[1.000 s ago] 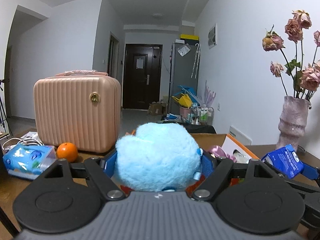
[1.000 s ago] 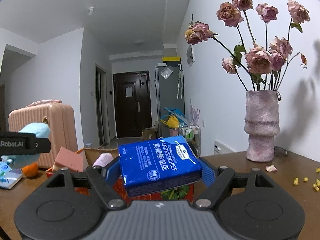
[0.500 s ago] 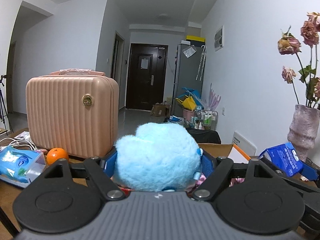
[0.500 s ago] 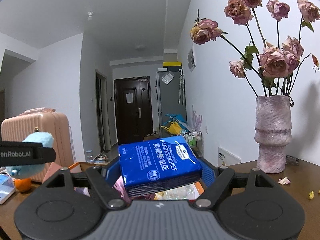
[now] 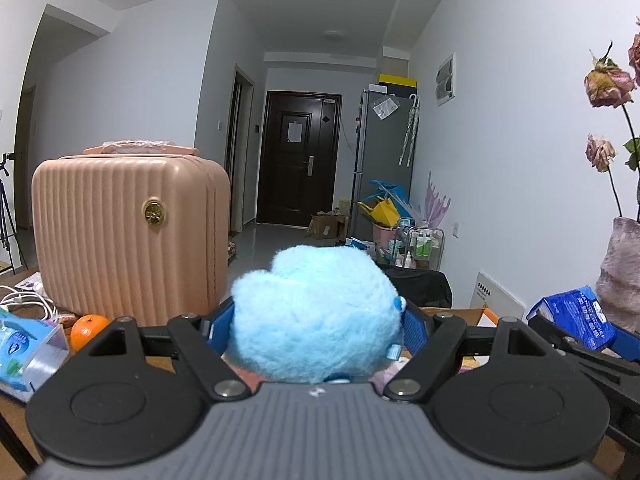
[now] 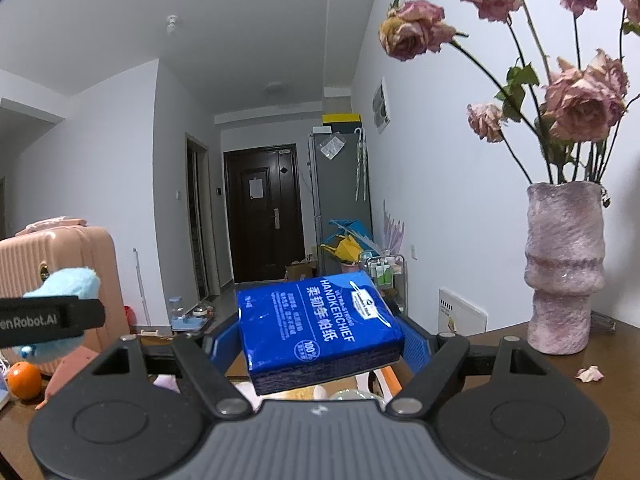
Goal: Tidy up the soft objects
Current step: 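Carry the blue carton and blue plush over the red box with both tools, then open both tools to drop the carton and plush into the box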
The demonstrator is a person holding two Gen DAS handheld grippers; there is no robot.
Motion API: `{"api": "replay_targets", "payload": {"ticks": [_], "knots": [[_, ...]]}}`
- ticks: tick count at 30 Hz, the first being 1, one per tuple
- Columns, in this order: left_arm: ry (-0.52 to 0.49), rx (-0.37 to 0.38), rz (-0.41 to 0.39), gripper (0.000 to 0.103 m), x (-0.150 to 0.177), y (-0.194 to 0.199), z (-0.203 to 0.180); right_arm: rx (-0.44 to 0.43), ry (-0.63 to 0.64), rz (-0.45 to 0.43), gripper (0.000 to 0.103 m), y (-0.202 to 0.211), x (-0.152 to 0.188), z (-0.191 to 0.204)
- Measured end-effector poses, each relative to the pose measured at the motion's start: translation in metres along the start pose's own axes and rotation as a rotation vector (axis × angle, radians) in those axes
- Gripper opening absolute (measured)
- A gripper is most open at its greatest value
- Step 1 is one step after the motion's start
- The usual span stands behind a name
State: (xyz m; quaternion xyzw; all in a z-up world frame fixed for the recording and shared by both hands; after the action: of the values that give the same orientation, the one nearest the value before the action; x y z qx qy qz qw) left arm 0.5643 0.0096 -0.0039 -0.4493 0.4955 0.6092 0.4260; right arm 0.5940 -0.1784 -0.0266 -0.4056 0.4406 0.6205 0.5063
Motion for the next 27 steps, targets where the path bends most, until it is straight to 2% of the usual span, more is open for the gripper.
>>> {"api": "replay_targets", "payload": {"ticks": [17,27], "knots": [[-0.035,-0.030,-0.003,0.080,-0.008,-0.048,-0.016,-0.030,-0.002,0.067,0.079,-0.052,0.002,0.015],[-0.065,-0.031,0.040,0.080,-0.003,-0.080,-0.017,-0.035,0.045,0.112,0.079,-0.067,0.011,0.021]]}}
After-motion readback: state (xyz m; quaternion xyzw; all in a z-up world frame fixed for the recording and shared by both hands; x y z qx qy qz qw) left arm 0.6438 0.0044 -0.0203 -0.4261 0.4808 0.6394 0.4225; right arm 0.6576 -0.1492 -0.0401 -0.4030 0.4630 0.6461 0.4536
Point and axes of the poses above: each gripper's, at about its wrist camera, not at the fingertips, and y roughly against the way its jaws point, z to its left, x to its underside, the point moved 5 cm from there along -y, roughly the way its jaws point, and after that the axes turned 11 degrees about -y, right-handed, at the moved point
